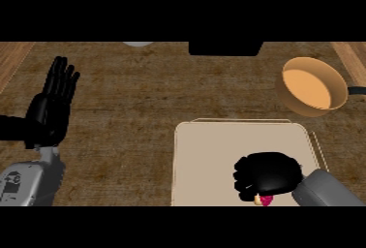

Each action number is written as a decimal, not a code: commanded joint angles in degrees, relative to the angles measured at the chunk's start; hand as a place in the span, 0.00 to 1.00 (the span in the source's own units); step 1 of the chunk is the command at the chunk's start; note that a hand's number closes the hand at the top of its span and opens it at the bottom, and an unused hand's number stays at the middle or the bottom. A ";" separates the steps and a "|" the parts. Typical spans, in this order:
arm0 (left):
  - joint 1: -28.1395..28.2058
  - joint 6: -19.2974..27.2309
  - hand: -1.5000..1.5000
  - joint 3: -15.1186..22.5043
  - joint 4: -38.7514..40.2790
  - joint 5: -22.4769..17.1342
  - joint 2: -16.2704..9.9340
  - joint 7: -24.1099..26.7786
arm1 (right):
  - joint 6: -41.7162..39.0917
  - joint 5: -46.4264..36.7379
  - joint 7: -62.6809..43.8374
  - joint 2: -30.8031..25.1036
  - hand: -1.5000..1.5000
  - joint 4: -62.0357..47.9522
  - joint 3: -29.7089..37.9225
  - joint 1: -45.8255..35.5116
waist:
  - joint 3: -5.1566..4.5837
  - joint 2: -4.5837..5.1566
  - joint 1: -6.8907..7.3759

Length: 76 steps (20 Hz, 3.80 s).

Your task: Pick the cupcake from the tray and place it in the pot

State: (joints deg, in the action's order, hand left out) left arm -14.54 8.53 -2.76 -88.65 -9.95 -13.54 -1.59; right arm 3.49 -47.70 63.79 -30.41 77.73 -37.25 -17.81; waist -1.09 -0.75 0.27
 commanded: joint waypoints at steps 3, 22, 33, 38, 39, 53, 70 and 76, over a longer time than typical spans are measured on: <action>-1.64 1.12 0.50 0.38 -0.84 0.90 0.37 -2.05 | 4.40 8.10 8.01 -1.43 1.00 1.91 6.45 4.96 | 1.16 0.74 -0.71; 1.01 -1.01 0.50 -2.06 0.48 -0.52 -1.60 -0.72 | 4.09 -18.42 -87.54 27.30 1.00 17.07 18.22 -6.95 | 0.73 -0.79 -2.09; -0.20 -1.46 0.50 -1.03 -0.02 -0.15 -0.09 -1.21 | -14.61 -20.63 -100.90 20.95 1.00 27.85 35.22 -19.89 | 1.08 0.68 -0.35; 2.31 0.15 0.50 1.01 -0.19 2.19 3.25 2.05 | -16.30 -14.76 -93.05 12.50 1.00 26.46 43.01 -13.93 | 1.10 0.76 -0.35; 1.05 -2.26 0.50 -1.55 -2.31 -0.62 0.07 -1.64 | -15.00 -13.47 -91.81 12.05 1.00 25.59 45.10 -13.41 | 1.11 0.72 -0.19; -0.53 -3.34 0.50 -2.56 0.37 0.50 0.42 -0.99 | -0.92 -3.85 -65.54 0.72 1.00 -8.23 58.61 -16.71 | 1.12 0.94 0.37; -1.86 -1.95 0.50 -1.31 0.54 2.41 2.94 -0.57 | -4.51 1.01 -51.53 -2.08 0.00 -45.42 61.48 -27.43 | 1.15 1.10 0.86; -3.21 -1.35 0.50 -1.98 0.54 2.81 2.21 -2.89 | -1.16 5.72 -41.73 -2.17 0.00 -48.49 65.01 -31.29 | 1.19 1.14 0.87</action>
State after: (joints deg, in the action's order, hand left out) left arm -17.64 6.52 -4.83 -87.64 -7.69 -11.45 -3.48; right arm 2.00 -45.31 15.76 -32.06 30.76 25.58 -48.31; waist 0.09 0.48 1.38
